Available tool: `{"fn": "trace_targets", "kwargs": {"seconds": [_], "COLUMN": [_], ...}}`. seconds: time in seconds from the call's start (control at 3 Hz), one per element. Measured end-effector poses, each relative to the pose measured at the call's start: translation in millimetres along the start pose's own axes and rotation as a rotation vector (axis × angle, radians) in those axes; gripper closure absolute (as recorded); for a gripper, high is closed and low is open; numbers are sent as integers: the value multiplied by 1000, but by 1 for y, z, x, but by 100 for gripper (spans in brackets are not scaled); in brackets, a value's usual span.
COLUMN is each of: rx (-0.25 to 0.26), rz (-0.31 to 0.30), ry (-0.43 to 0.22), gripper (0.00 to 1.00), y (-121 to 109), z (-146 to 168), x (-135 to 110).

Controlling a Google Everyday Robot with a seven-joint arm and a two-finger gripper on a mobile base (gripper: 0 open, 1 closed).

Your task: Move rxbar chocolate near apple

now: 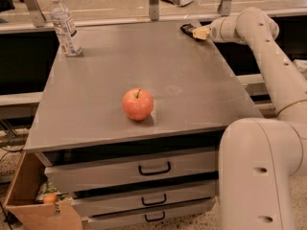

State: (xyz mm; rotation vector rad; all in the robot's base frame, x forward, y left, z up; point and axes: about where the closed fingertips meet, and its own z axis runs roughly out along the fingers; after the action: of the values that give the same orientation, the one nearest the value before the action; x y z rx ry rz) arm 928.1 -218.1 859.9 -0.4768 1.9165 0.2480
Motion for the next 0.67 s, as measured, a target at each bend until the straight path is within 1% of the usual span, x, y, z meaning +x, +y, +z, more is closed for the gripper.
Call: {"fn": "trace_targets", "kwargs": {"seconds": [0.33,0.67], "rx": [-23,-91], "rz": [-6,-15], "ry": [7,5], "gripper": [100,100], "y": [4,23], "z": [-18,-44], "x": [-9,-21]}}
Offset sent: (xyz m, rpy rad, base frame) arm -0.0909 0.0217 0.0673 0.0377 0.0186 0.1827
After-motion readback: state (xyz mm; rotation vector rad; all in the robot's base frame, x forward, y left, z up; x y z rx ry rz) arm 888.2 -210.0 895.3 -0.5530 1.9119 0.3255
